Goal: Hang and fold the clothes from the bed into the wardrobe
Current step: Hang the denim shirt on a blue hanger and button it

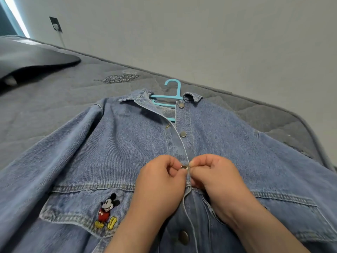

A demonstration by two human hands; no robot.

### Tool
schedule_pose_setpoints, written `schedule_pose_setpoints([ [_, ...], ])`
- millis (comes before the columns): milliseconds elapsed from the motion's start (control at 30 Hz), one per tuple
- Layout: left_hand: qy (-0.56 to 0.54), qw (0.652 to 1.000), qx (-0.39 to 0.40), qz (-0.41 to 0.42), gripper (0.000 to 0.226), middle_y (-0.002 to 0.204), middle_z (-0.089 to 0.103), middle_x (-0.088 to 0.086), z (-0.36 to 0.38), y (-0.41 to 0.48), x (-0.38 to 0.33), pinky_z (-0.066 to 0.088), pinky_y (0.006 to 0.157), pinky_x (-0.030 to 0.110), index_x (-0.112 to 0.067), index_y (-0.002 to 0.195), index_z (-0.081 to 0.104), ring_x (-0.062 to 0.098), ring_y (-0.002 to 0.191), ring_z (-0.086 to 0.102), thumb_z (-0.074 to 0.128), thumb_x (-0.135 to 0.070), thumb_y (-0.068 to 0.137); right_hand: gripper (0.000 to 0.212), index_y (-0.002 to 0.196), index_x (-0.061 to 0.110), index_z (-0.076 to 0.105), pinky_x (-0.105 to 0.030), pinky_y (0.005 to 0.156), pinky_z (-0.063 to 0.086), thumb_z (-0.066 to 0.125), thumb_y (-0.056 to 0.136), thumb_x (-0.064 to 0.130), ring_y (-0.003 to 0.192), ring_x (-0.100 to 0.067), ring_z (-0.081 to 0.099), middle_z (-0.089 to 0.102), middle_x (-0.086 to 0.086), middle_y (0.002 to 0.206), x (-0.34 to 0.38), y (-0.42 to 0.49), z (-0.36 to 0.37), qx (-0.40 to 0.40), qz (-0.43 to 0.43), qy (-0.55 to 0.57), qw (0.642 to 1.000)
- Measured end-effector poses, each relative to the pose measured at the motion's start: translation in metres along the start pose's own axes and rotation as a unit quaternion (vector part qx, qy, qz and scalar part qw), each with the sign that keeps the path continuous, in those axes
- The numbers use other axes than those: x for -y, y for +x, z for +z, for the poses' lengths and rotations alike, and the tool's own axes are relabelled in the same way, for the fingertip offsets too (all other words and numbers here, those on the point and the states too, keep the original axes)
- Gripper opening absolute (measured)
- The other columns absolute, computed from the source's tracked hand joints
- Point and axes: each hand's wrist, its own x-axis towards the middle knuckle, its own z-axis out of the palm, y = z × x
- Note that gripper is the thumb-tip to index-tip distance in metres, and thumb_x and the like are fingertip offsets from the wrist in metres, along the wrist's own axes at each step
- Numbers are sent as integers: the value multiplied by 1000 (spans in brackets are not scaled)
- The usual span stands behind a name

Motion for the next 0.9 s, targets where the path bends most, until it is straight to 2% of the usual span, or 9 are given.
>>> schedule_pose_setpoints([
  [100, -14, 1000, 5, -13, 17, 51, 57, -15, -1, 2, -2, 44, 55, 25, -22, 62, 58, 2, 49, 49, 71, -20, 74, 25, 74, 6, 61, -20, 51, 48, 56, 79, -18, 49, -12, 53, 56, -5, 56, 3, -3, -2, 25, 24, 81, 996],
  [267, -23, 1000, 5, -2, 19, 50, 54, -15, -1, -1, -2, 38, 50, 22, -20, 59, 55, 3, 46, 46, 67, -17, 73, 5, 80, 0, 64, -31, 76, 60, 63, 85, -3, 75, -22, 66, 68, -16, 79, 18, -6, -8, 83, 100, 106, 986],
  [300, -16, 1000, 4, 5, 19, 52, 55, -16, -1, -2, -2, 38, 50, 23, -21, 59, 55, 4, 48, 47, 67, -17, 73, 5, 80, 1, 65, -30, 76, 59, 66, 84, 3, 74, -22, 66, 69, -16, 80, 22, -6, -9, 96, 117, 70, 986],
  [400, 0, 999, -1, 33, 17, 55, 55, -11, 2, -6, 1, 38, 53, 25, -20, 60, 53, 5, 53, 47, 65, -21, 73, 13, 74, 8, 64, -22, 53, 47, 68, 85, 10, 53, -13, 52, 58, -9, 66, 30, -1, -11, 105, 155, -64, 980],
  [467, 34, 996, -10, 76, 14, 57, 51, -9, 3, -9, 1, 37, 55, 22, -19, 62, 52, 6, 61, 48, 58, -29, 71, 13, 74, 10, 61, -21, 48, 49, 66, 84, 6, 50, -12, 50, 56, -8, 65, 32, 2, -9, 96, 164, -82, 978],
  [567, 82, 989, -7, 127, 11, 62, 48, -12, 5, -11, 0, 34, 56, 18, -21, 65, 50, 6, 66, 47, 53, -30, 71, 16, 73, 10, 58, -23, 53, 54, 60, 81, -3, 55, -14, 54, 60, -12, 74, 29, 6, -4, 75, 184, -43, 979],
  [633, 77, 988, -10, 134, 8, 63, 47, -13, 5, -12, 0, 36, 57, 19, -23, 66, 51, 5, 65, 47, 57, -27, 72, 16, 75, 8, 57, -18, 46, 50, 55, 81, -7, 52, -12, 51, 59, -13, 73, 26, 8, -2, 70, 204, 7, 976],
  [767, 34, 992, -24, 123, 7, 72, 48, -15, 4, -17, -3, 39, 59, 17, -28, 75, 53, 4, 68, 50, 58, -32, 72, 20, 72, 3, 53, -16, 43, 45, 44, 83, -11, 52, -16, 51, 57, -14, 66, 24, 12, -4, 80, 240, 116, 960],
  [900, -3, 994, -50, 100, 11, 75, 52, -14, 3, -17, -4, 38, 61, 14, -28, 77, 55, 4, 71, 52, 66, -25, 78, 14, 80, -3, 57, -17, 47, 49, 47, 86, -11, 65, -20, 56, 60, -20, 84, 23, 11, -6, 102, 231, 171, 952],
])
